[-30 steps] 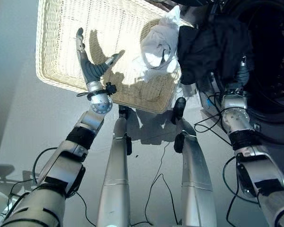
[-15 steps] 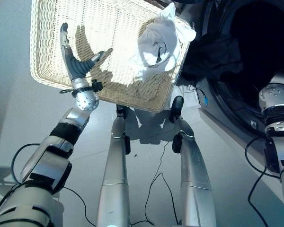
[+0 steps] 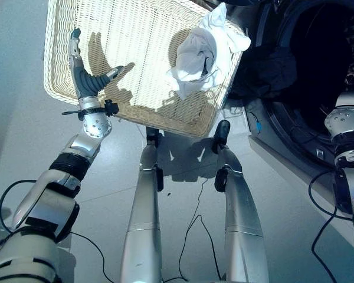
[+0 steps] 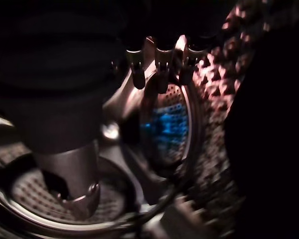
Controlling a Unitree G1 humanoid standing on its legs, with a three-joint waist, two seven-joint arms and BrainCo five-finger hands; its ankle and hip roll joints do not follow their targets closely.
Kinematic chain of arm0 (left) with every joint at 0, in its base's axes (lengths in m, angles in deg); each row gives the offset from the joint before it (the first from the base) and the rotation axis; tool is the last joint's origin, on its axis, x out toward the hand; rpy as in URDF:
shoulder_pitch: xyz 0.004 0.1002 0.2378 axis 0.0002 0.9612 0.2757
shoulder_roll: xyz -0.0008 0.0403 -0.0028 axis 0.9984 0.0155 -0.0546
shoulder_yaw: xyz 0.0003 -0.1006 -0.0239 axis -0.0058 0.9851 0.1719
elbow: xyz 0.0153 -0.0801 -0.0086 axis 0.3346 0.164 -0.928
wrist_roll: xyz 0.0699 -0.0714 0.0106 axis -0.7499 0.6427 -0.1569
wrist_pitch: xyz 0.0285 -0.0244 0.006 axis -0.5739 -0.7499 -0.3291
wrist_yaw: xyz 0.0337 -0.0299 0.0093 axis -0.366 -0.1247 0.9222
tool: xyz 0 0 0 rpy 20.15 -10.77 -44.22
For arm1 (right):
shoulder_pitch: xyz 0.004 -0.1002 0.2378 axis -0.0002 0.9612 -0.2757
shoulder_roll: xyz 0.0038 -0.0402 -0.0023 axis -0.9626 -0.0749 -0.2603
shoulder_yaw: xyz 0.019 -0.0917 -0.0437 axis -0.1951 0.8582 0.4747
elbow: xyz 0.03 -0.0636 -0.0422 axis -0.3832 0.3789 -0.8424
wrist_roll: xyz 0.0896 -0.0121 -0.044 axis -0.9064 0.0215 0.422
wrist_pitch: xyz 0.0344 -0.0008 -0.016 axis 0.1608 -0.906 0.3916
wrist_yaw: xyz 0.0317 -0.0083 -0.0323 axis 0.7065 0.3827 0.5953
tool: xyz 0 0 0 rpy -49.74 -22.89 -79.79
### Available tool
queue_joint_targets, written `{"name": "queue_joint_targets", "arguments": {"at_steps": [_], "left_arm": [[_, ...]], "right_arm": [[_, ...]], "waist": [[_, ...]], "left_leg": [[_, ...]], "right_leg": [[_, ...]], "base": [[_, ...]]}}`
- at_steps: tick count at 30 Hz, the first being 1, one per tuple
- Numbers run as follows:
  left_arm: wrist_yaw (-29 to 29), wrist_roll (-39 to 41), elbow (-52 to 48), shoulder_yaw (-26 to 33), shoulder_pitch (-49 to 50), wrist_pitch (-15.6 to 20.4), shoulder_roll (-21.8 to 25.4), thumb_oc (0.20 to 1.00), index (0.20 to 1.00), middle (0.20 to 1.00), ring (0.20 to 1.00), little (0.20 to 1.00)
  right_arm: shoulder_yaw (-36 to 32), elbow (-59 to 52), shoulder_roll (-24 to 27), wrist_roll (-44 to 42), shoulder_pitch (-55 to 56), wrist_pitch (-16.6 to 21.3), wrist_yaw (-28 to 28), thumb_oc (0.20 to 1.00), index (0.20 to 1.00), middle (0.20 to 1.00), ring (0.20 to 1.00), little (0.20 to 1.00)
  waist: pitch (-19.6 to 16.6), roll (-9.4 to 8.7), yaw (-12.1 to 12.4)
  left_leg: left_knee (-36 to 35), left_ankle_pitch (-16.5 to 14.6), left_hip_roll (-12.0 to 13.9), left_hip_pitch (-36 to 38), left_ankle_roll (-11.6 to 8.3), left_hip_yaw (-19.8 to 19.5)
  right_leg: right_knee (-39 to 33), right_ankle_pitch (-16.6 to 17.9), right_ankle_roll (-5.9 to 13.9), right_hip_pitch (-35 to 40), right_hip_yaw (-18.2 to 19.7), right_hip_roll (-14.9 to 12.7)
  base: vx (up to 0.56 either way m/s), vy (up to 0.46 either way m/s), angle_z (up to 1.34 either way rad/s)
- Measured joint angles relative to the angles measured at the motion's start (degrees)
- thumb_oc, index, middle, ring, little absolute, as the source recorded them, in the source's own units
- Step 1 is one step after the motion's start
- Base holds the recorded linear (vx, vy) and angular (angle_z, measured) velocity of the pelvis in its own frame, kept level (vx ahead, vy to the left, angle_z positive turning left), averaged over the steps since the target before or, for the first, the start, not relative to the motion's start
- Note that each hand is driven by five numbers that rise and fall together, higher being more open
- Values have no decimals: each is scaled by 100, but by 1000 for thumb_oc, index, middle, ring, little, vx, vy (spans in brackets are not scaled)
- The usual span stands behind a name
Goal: Put the clothes into the washing machine.
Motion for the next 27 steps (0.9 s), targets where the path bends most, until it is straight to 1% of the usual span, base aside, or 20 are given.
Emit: {"name": "queue_joint_targets", "arguments": {"at_steps": [2,3,4,6,7,8,11,12,17,18,20,27], "left_arm": [[0,3,12,-3,-61,0,-2,1000,1000,1000,1000,1000],[1,2,16,-13,-97,-1,-2,1000,1000,1000,1000,1000],[1,2,16,-55,-150,-1,-2,1000,1000,1000,1000,1000],[-5,2,22,-176,-223,-2,17,1000,1000,1000,1000,1000],[-7,2,24,-189,-240,-2,17,1000,1000,1000,1000,1000],[-8,2,23,-197,-285,-2,16,1000,1000,1000,1000,1000],[-7,2,20,-200,-320,-16,15,1000,1000,1000,1000,1000],[-5,4,27,-197,-316,-38,17,1000,1000,1000,1000,1000],[6,0,26,-198,-342,-120,14,1000,1000,1000,1000,1000],[14,-1,38,-198,-340,-189,11,1000,1000,1000,1000,1000],[23,-1,56,-198,-344,-218,-8,1000,1000,1000,1000,1000],[70,-3,128,-192,-372,-258,-110,1000,1000,1000,1000,1000]], "right_arm": [[258,191,39,357,-27,-505,-152,1000,1000,1000,1000,1000],[453,273,77,619,-63,-855,-213,1000,1000,1000,1000,1000],[740,278,156,875,-79,-1283,-226,1000,1000,1000,1000,1000],[1004,441,205,1077,-215,-1652,-268,1000,1000,1000,1000,1000],[1058,483,205,1210,-249,-1749,-292,1000,1000,1000,1000,1000],[1214,431,239,1744,-272,-1991,-362,1000,1000,1000,1000,1000],[1240,215,331,2341,-303,-2181,-487,1000,1000,1000,1000,1000],[1422,29,410,2659,-307,-2271,-574,1000,1000,1000,1000,1000],[1548,-585,545,3352,-436,-2391,-695,1000,1000,1000,1000,1000],[1578,-821,549,3631,-479,-2410,-737,1000,1000,1000,1000,1000],[1694,-1062,536,4145,-476,-2430,-763,1000,1000,1000,1000,1000],[2100,-1450,401,5389,-437,-2558,-777,1000,1000,1000,1000,1000]], "waist": [[0,0,-2],[0,0,-4],[0,0,-3],[0,1,0],[-1,2,-3],[-1,3,-17],[-1,3,-24],[-1,3,-25],[-2,4,-50],[-2,4,-95],[-2,4,-130],[-5,10,-138]], "left_leg": [[-3,4,-9,0,5,-15],[-12,5,-11,0,7,-21],[-27,14,-15,-2,18,-22],[-44,36,-16,-6,19,-28],[-61,48,-16,-6,17,-36],[-130,78,-16,-7,34,-57],[-238,139,-15,-14,22,-77],[-251,148,-12,-20,13,-72],[-313,157,-13,-18,0,-72],[-328,158,-14,-19,0,-72],[-350,157,-22,-19,0,-61],[-425,158,-17,-21,-1,20]], "right_leg": [[-9,7,2,11,-9,-5],[-31,14,4,18,-14,-5],[-47,28,10,18,-16,-8],[-64,29,32,18,-29,-10],[-76,33,36,19,-39,-10],[-114,51,27,17,-71,-12],[-154,64,19,-8,-97,-11],[-171,70,19,-16,-98,-10],[-186,66,17,-34,-99,-11],[-185,72,2,-42,-100,-11],[-185,60,-2,-55,-100,-25],[-169,20,-9,-144,-69,-38]], "base": [[0,0,0],[0,0,0],[-7,-35,1],[-6,-18,0],[0,0,0],[0,0,0],[-5,2,2],[0,0,0],[-2,7,0],[-8,41,1],[-3,19,1],[0,5,0]]}}
